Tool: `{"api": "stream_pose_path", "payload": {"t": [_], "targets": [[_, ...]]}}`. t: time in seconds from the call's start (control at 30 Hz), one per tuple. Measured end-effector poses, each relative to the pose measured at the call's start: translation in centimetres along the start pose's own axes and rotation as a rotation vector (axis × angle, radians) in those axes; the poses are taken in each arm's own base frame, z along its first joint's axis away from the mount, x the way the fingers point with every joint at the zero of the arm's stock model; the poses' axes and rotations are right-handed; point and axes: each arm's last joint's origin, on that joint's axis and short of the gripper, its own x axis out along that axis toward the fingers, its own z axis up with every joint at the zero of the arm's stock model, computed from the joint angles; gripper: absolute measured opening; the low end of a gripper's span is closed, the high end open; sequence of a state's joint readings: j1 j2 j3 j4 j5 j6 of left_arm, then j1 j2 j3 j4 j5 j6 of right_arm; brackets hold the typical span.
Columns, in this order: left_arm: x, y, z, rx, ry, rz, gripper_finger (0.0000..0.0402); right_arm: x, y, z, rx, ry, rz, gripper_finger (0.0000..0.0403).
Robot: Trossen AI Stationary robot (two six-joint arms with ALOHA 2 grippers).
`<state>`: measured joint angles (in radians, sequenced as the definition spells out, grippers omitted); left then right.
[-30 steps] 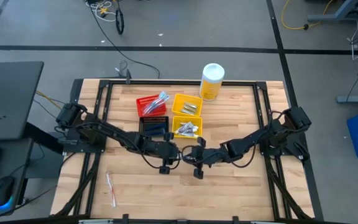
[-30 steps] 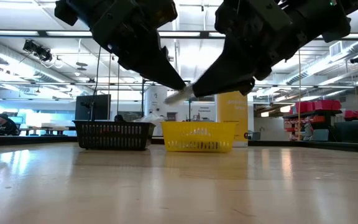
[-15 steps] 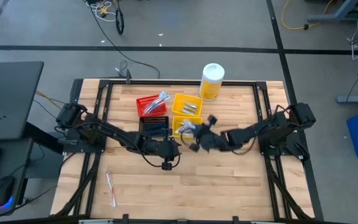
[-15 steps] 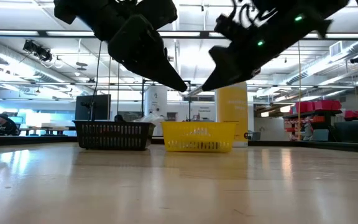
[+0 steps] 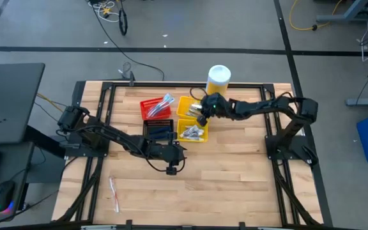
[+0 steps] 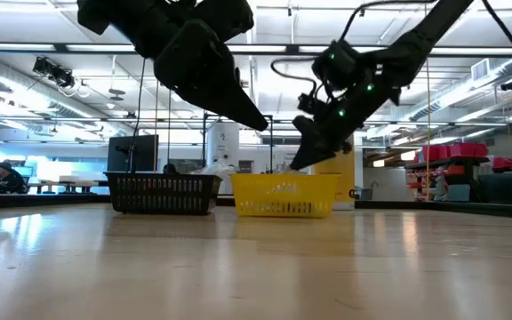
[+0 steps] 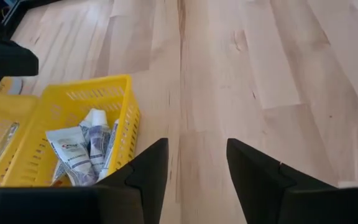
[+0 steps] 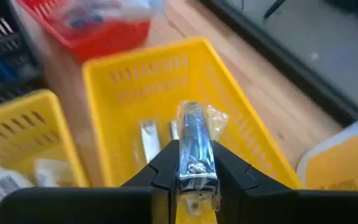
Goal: Pick & Place Travel size toiletries
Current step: Put the silver nail cutter into the top yellow bin
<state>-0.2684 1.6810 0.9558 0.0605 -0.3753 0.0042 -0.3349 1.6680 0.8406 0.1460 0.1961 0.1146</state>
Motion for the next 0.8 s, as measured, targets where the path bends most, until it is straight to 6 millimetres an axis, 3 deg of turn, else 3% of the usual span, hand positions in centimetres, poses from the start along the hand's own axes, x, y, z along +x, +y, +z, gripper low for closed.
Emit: {"api": "stream_pose_path", "payload": {"t": [0.2,0.43,0.6,0.8], "targets": [[-0.9,0.3,0.7,-0.049,-0.033,-0.024,0.0153,2.2,-1.2,-1.4,-0.011,0.071,0.056,0.0069],[-5.7,2.1,1.3,-0.237,0.053,-0.045,0.0142,2.7,-1.1,-1.6,-0.037,0.058,0.059,0.0073],[-8.6,3.0,-0.3,-0.484,0.263,-0.059,0.0142,2.6,-1.1,-1.6,-0.038,0.063,0.058,0.0098],[-10.6,1.6,-3.3,-0.773,0.65,0.003,0.0142,2.6,-1.1,-1.6,-0.037,0.06,0.059,0.0143]]}}
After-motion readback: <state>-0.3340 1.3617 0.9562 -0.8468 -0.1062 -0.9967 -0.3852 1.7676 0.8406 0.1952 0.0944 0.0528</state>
